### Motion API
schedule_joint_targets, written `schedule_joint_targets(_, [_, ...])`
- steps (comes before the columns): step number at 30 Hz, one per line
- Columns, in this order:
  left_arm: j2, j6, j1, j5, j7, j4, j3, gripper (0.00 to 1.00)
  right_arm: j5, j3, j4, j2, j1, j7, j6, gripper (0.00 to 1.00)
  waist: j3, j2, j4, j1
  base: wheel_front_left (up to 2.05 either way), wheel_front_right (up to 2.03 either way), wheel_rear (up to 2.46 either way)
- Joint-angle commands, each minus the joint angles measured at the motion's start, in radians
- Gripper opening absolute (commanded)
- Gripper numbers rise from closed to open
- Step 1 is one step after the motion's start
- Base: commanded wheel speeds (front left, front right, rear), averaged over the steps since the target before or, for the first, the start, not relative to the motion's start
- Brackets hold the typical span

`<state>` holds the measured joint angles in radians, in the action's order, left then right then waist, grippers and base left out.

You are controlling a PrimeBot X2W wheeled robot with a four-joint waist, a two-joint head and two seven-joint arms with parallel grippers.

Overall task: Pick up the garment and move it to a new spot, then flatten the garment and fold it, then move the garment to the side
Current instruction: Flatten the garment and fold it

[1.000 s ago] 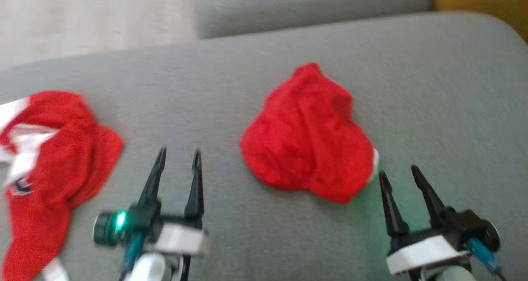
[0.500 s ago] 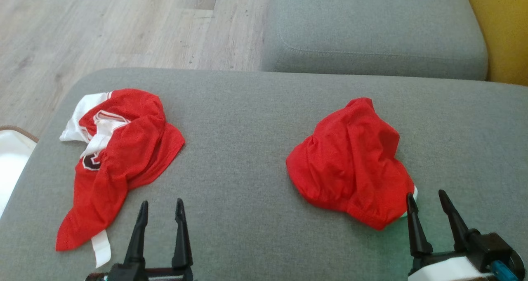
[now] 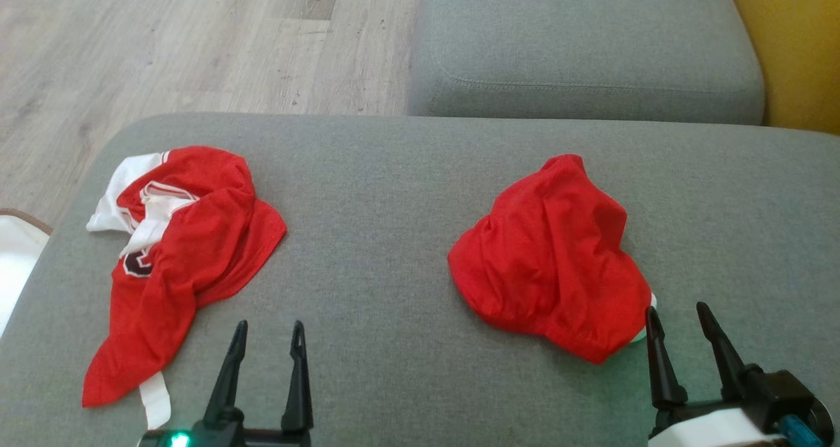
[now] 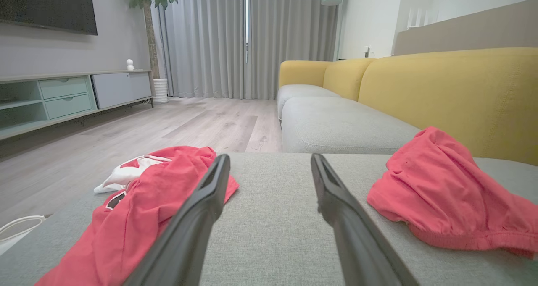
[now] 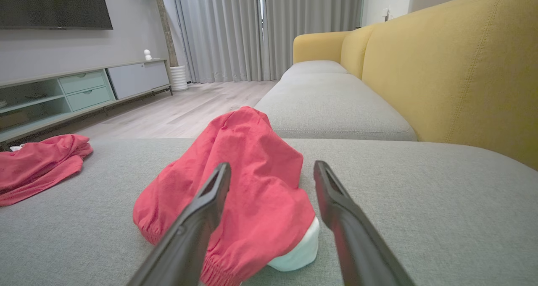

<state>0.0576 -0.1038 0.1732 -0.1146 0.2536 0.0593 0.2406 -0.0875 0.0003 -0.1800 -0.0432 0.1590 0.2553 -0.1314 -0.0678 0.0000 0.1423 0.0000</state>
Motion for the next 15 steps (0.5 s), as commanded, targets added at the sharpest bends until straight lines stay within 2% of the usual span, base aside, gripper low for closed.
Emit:
schedule_joint_targets(1, [-0.007,0.002,-0.032,0.007,0.008,-0.026,-0.020,1.00,0.004,0.026,0.030,-0.007,-0.017,0.006,0.001,1.00,-0.001,0.0000,-0.001,0.0000,0.00,0.00,0.00])
schedule_joint_targets(15, [-0.007,0.007,-0.051,-0.015,0.008,0.008,-0.003,1.00,0.007,0.037,0.028,-0.007,-0.022,0.006,0.001,1.00,0.008,0.0000,-0.030,0.0000,0.00,0.00,0.00])
